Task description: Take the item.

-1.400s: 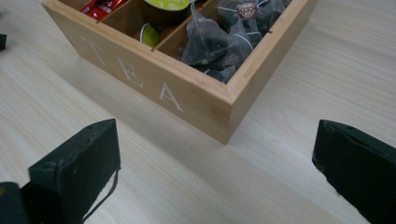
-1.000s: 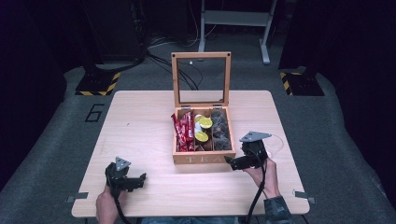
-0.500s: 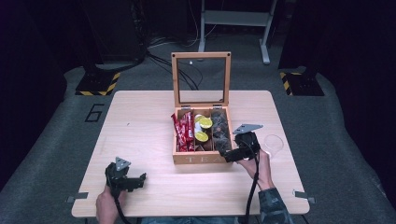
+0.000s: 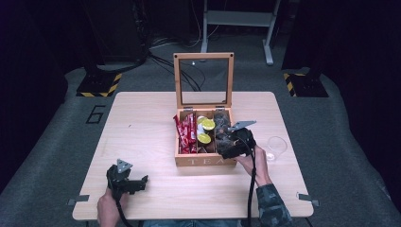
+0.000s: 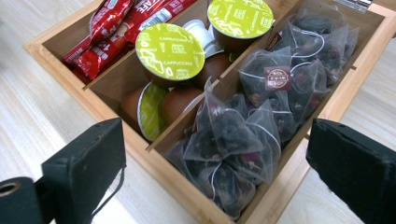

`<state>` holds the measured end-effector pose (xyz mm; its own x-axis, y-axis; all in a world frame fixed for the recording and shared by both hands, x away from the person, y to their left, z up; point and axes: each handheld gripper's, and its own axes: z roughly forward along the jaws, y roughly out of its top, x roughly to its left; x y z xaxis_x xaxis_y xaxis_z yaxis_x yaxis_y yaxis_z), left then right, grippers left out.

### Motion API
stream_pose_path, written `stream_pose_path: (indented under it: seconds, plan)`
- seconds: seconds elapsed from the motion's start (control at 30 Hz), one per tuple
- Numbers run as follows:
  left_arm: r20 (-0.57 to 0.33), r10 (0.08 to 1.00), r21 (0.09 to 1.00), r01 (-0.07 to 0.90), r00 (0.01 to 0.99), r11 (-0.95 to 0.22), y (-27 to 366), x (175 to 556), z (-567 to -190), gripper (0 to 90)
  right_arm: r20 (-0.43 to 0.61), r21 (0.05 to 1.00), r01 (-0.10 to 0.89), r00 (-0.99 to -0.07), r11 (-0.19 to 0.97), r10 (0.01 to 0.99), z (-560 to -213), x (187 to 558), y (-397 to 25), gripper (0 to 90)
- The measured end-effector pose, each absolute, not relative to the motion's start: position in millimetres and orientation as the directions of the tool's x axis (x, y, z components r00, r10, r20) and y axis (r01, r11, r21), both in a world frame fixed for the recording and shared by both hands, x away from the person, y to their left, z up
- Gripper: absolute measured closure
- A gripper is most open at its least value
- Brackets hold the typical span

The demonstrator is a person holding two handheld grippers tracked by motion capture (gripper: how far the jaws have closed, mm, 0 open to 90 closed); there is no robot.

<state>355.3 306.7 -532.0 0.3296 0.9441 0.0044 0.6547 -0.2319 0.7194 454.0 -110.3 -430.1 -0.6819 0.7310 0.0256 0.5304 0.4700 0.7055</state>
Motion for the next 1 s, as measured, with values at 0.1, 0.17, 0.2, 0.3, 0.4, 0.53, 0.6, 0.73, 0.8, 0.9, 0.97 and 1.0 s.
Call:
stream_pose_path:
  seconds: [0.1,0.17,0.2,0.3,0.4,0.53,0.6,0.73,0.8,0.9,0.97,1.0]
  plan:
    - [0.004,0.944,0.72,0.655,0.33,-0.232,307,355,-532,0.2,0.038,0.702,0.539,-0.681,0.465,0.732,-432,459,-109,6.0]
    - [0.004,0.944,0.72,0.654,0.329,-0.231,307,355,-532,0.3,0.034,0.696,0.54,-0.683,0.473,0.73,-433,461,-107,8.6]
    - [0.004,0.944,0.72,0.655,0.329,-0.232,307,355,-532,0.2,0.034,0.697,0.539,-0.683,0.473,0.729,-434,463,-106,10.3]
    - [0.004,0.944,0.72,0.655,0.329,-0.231,307,355,-532,0.2,0.039,0.691,0.54,-0.691,0.48,0.722,-436,465,-105,16.7]
    - [0.004,0.944,0.719,0.655,0.33,-0.232,307,355,-532,0.2,0.039,0.694,0.544,-0.683,0.472,0.729,-438,466,-102,27.3]
    - [0.004,0.944,0.72,0.654,0.329,-0.231,307,355,-532,0.3,0.039,0.692,0.546,-0.681,0.472,0.731,-439,467,-101,40.8]
    - [0.004,0.944,0.72,0.655,0.33,-0.232,307,355,-532,0.2,0.049,0.684,0.556,-0.681,0.472,0.731,-439,467,-102,44.8]
    - [0.004,0.944,0.72,0.655,0.329,-0.232,307,355,-532,0.2,0.056,0.683,0.56,-0.68,0.469,0.731,-441,468,-102,52.2]
    - [0.004,0.944,0.72,0.654,0.33,-0.232,307,355,-532,0.3,0.059,0.678,0.568,-0.675,0.467,0.735,-441,468,-102,53.8]
    - [0.004,0.944,0.72,0.655,0.329,-0.231,307,355,-532,0.3,0.07,0.668,0.582,-0.67,0.465,0.739,-441,467,-101,56.9]
    - [0.006,0.945,0.72,0.654,0.328,-0.232,307,355,-532,0.3,0.057,0.671,0.57,-0.677,0.474,0.734,-442,469,-102,57.5]
    - [0.004,0.944,0.72,0.655,0.329,-0.232,307,355,-532,0.2,0.054,0.669,0.57,-0.677,0.476,0.734,-443,469,-102,59.1]
